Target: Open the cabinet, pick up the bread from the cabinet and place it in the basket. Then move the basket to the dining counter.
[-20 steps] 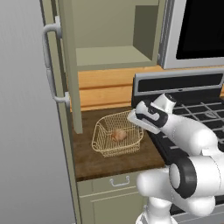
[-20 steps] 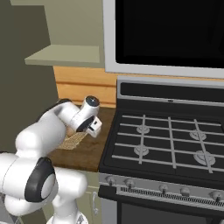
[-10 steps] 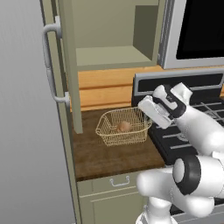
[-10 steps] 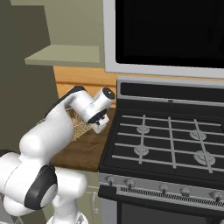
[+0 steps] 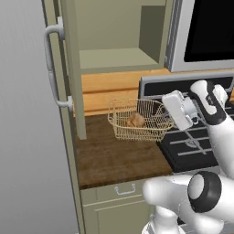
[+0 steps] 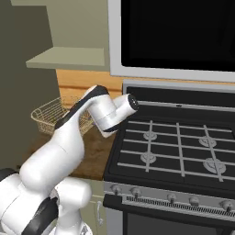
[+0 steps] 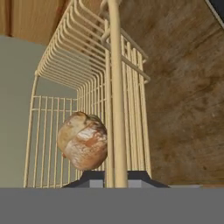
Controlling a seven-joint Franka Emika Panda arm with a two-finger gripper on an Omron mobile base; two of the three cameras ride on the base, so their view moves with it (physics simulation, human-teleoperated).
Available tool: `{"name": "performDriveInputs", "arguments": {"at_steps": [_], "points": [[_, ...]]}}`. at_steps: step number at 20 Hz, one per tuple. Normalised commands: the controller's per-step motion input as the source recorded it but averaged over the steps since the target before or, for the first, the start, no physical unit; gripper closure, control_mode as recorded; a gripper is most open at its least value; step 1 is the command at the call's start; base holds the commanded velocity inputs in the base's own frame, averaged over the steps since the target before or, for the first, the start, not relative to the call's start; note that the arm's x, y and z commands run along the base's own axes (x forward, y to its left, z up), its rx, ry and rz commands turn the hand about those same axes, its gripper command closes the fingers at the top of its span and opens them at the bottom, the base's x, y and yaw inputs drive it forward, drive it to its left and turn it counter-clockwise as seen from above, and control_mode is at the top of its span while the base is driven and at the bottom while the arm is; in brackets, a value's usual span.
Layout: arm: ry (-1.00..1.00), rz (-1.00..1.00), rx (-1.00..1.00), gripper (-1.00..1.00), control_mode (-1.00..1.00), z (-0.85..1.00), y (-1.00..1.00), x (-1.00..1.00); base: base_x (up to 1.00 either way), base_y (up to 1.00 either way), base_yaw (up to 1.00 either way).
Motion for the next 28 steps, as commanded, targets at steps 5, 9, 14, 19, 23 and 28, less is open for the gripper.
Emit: {"name": "performDriveInputs", "arguments": {"at_steps": [5,9,14,19,23,28], "points": [[-0.22,0.00,0.00,1.00,-1.00,0.65,-0.02,-0.69,0.00,0.00,0.00],[-0.13,-0.01,0.00,1.00,-1.00,0.71,0.00,-0.60,0.00,0.00,0.00],[-0.05,-0.11,0.00,1.00,-1.00,0.44,-0.15,-0.53,0.00,0.00,0.00],[0.00,-0.24,0.00,1.00,-1.00,0.13,-0.12,-0.37,0.00,0.00,0.00],[0.00,-0.23,0.01,1.00,-1.00,0.29,-0.25,-0.48,0.00,0.00,0.00],[-0.03,-0.26,0.00,1.00,-1.00,0.37,-0.12,-0.27,0.00,0.00,0.00]]}}
